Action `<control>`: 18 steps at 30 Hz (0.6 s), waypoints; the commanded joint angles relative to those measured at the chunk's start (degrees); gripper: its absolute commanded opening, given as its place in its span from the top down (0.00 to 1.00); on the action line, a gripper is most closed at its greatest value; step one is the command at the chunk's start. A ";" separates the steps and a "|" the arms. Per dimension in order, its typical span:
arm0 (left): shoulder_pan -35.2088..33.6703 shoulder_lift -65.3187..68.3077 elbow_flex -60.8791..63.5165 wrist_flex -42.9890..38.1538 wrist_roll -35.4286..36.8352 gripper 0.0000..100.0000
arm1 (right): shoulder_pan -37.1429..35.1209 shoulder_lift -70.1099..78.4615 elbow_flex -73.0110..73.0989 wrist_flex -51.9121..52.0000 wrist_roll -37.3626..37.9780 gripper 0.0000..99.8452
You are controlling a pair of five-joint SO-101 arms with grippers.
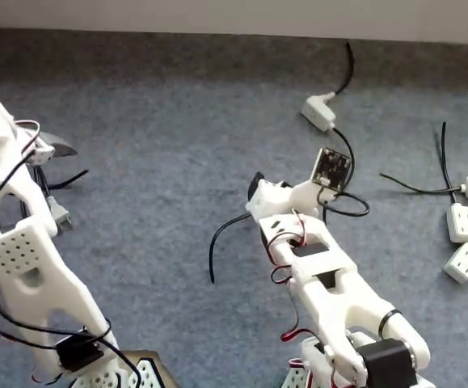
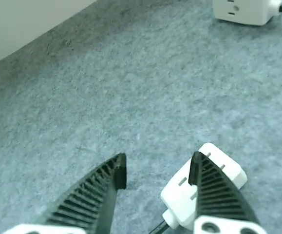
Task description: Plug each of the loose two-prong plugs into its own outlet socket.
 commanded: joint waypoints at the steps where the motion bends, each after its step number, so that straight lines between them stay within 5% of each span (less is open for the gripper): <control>1: -2.86 1.71 -4.88 2.29 -1.76 0.59 | -0.22 0.13 -0.57 -1.19 0.00 0.78; 14: -5.05 1.45 4.00 2.20 -20.31 0.59 | -0.22 0.48 -0.66 -1.19 0.00 0.78; 18: -4.97 1.80 7.16 2.20 -22.07 0.67 | -0.22 0.57 -0.66 -1.27 0.00 0.78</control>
